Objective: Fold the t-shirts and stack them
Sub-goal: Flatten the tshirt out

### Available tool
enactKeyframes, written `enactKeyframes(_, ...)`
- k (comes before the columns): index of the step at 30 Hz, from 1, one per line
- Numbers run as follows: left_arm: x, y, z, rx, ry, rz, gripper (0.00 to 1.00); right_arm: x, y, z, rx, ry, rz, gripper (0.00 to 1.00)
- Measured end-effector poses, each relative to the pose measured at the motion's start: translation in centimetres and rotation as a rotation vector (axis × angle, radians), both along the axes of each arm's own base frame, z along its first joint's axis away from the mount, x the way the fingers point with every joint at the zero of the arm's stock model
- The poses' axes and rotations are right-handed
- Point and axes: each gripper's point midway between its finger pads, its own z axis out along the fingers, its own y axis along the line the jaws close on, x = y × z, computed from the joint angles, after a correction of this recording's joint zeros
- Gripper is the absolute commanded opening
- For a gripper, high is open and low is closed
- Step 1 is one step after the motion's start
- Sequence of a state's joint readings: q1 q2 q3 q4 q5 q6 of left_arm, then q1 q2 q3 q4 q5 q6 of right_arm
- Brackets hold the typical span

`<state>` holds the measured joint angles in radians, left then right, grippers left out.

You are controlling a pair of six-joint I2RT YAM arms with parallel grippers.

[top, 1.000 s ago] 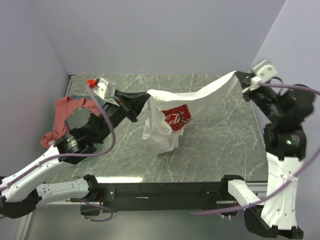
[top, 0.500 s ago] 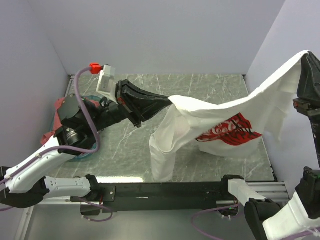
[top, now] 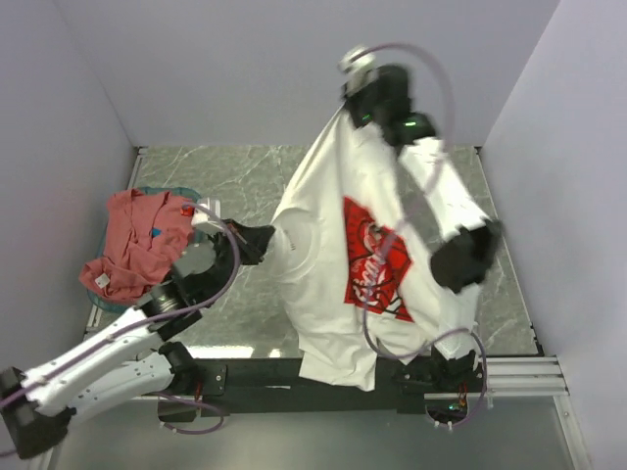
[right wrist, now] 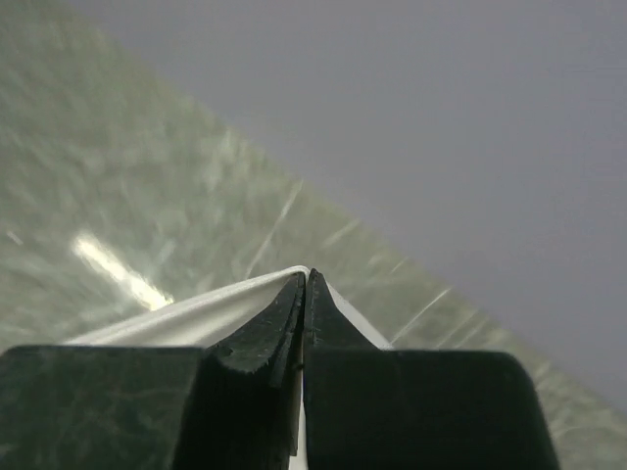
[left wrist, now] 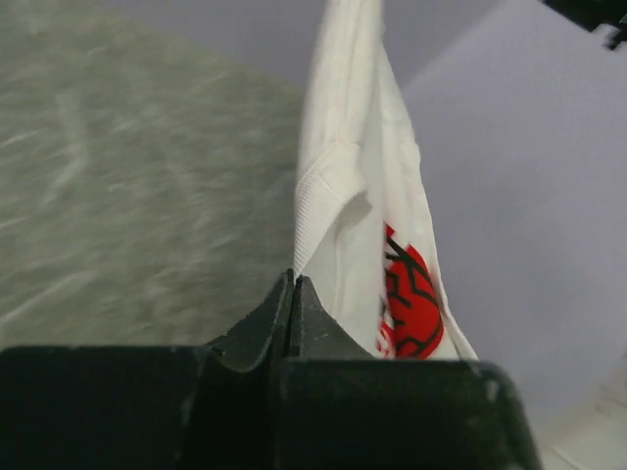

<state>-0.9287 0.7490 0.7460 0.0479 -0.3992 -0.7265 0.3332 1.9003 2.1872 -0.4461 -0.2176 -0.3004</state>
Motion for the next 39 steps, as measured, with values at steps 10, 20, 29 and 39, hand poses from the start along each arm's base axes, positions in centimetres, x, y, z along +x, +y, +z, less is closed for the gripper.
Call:
enactKeyframes(10,9.7,15.9,-25.2,0.199,0.637,0.555,0.56,5.6,7.5,-28.5,-0.421,0.285,-0.125,0.61)
enactKeyframes(20,12.0,12.5,-11.9,0.118,0.325,0.340,0.94,-4.2,-7.4,-13.9,-0.223,0.299,-0.025,0.73)
enactKeyframes(29,8.5,14.2,1.4,0.279,-0.034,0.329,0.99,-20.6,-10.8,-27.0,-0.312,0.638,0.173,0.65)
enactKeyframes(39,4.5,16.0,-7.7,0.486,0.034,0.314,0.99,-27.3,-14.2,-34.5,-0.445,0.839,0.102,0.59)
